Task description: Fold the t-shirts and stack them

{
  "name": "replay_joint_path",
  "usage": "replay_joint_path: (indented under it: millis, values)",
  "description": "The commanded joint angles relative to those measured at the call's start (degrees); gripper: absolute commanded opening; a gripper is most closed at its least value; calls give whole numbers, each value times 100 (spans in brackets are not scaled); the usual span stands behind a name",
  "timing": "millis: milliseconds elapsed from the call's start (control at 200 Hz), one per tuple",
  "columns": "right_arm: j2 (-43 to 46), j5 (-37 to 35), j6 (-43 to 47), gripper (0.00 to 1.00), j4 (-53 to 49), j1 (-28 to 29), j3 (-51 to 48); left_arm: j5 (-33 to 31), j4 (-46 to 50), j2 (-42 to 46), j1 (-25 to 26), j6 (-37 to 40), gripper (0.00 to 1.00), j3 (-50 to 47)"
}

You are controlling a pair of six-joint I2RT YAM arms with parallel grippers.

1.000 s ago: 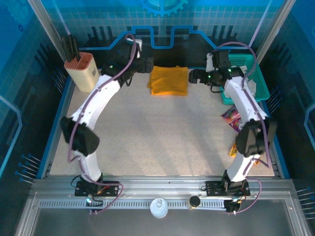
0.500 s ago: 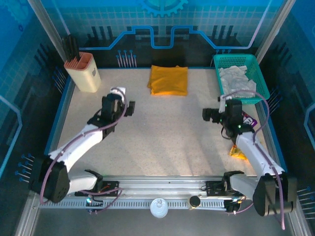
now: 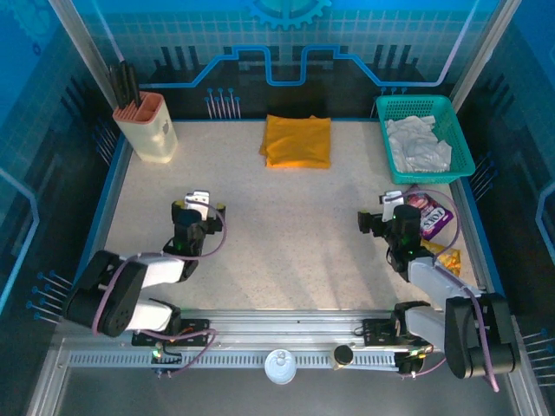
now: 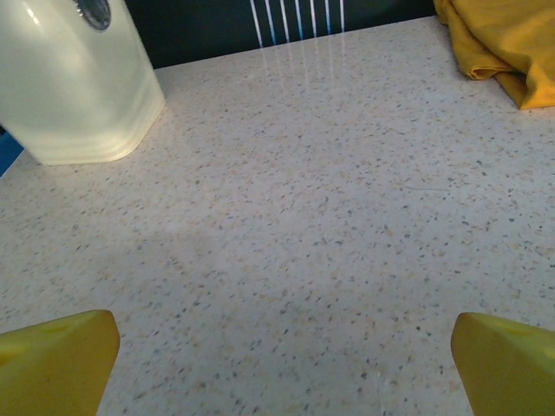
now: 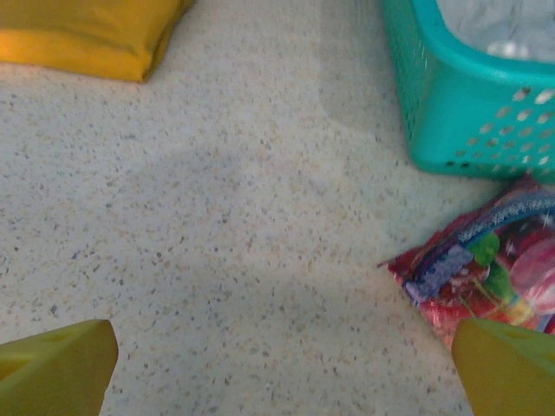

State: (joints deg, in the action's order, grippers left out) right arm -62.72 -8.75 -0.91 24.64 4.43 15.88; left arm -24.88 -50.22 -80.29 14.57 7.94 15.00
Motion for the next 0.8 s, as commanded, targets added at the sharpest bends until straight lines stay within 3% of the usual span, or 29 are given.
replay_joint_path:
  millis: [0,60,145,190,280,315,375,460,791]
  values:
    - [-105,231,303,100,2193,-90,-607,292,-1587,-562,-247,127,99,-40]
    - [-463,438,368,100,3438,-91,-970,-13,-2253,-873,-355,-38,99,-163]
    - [-1192,667,330,100,4823,-97,-1190,746,-2408,-1010,-818,-504,99,-342]
    - [-1660,878,276,100,5164,-124,-1115,836,-2843,-1308,-903,-446,99,-314]
    - [-2875,1264,390,100,5713,-100,-740,1231,-1478,-906,-1101,-681,99,29]
    - [-2880,1168,384,100,5347,-83,-463,1379,-1066,-927,-1168,-719,99,293]
    - [-2435,975,276,100,3692,-121,58,1629,-180,-879,-1299,-801,99,711]
    - [-2521,948,165,100,2504,-191,721,1922,-351,-878,-1457,-888,99,638]
    - [-2564,713,151,100,2600,-144,715,1929,-321,-883,-1448,-869,99,661]
